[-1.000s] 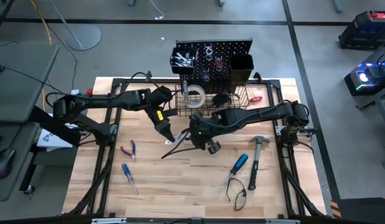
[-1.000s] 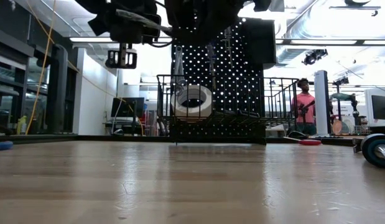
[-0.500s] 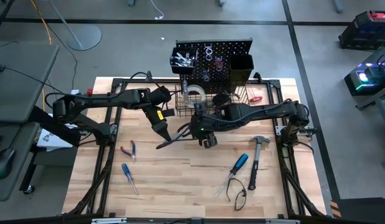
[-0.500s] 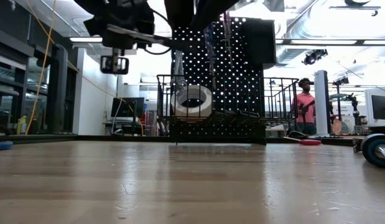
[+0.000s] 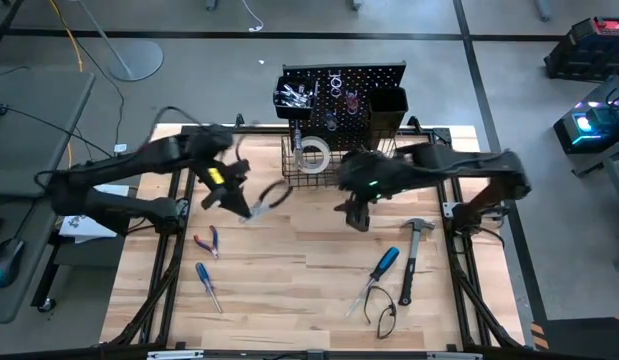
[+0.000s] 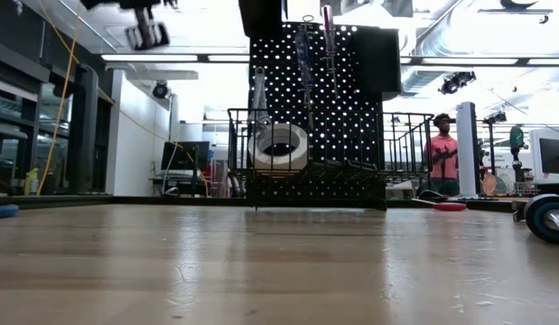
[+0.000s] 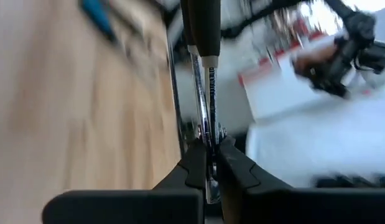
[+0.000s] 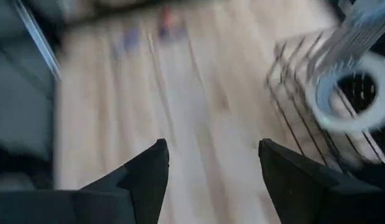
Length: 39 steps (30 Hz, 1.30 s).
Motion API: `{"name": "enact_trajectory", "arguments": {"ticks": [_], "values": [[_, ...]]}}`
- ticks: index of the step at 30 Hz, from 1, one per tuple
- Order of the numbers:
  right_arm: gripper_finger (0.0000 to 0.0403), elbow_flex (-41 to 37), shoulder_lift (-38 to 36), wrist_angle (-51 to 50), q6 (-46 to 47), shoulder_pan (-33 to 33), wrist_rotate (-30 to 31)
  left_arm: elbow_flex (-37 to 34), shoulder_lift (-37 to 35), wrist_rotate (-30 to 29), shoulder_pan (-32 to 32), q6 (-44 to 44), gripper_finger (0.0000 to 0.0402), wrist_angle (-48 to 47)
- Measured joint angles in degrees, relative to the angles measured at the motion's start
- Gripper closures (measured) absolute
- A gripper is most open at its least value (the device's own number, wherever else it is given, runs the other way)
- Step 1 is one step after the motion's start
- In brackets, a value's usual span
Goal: Hang tools onto peg board
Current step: Put the black plier in the right black bin on the pegboard
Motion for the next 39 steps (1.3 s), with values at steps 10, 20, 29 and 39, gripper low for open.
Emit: {"name": "enact_trajectory", "arguments": {"ticks": [10, 20, 29, 39], "values": [[0.0167, -16.5, -9.4, 52.0, 14.6, -5.5, 0.7, 0.1, -3.0, -21.3, -2.7, -11.4, 0.0396, 36.1], [0.0167, -19.2, -4.6, 70.0, 14.0, -9.0, -2.3, 8.9, 7.7, -25.5, -2.8, -8.9, 0.0396, 40.4], [0.0167, -19.2, -3.6, 73.5, 13.5, -9.3, -3.2, 15.5, 15.6, -23.5, -3.1, -8.1, 0.0396, 40.1], [0.0380, -19.2, -3.6, 71.9, 11.6, -9.4, -2.1, 15.7, 16.5, -23.3, -2.7, -7.3, 0.0396, 40.5]]}}
